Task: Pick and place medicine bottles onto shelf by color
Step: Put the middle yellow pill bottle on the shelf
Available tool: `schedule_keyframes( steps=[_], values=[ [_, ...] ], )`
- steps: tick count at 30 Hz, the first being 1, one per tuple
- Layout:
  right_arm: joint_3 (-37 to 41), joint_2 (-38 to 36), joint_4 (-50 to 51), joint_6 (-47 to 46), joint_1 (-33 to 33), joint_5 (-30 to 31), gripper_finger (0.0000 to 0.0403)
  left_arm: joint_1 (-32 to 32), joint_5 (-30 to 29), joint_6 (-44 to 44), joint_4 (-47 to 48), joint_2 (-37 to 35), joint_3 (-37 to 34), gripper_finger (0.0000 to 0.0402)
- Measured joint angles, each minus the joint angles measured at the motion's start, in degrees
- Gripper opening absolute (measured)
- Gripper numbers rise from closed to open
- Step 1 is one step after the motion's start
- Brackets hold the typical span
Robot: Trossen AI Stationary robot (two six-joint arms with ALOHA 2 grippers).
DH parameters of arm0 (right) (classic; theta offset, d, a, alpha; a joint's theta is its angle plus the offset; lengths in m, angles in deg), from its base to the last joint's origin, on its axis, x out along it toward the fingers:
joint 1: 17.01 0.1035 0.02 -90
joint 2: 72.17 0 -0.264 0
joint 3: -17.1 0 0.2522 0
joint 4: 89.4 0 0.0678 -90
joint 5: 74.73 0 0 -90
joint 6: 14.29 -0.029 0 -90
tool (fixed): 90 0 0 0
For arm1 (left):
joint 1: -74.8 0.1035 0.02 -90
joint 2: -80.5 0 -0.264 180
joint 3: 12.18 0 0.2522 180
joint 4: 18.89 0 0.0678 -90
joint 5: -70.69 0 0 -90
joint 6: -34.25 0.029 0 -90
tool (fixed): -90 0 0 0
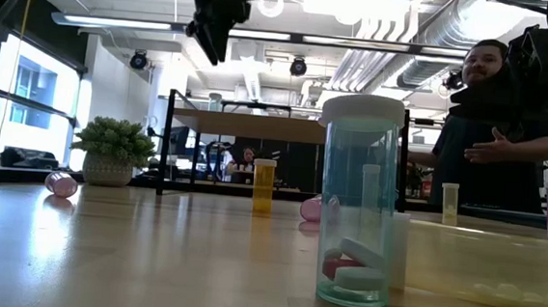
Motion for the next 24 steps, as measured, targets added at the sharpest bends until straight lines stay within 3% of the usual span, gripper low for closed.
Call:
schedule_keyframes(
  steps=[7,24],
  values=[
    [0.0,0.0,0.0,0.0,0.0,0.0,0.0149,-4.0,2.9,-0.4,-0.2,-2.7,0.0,0.0182],
    [0.0,0.0,0.0,0.0,0.0,0.0,0.0149,-16.3,3.1,-5.1,-0.2,-2.8,0.0,0.016]
  ],
)
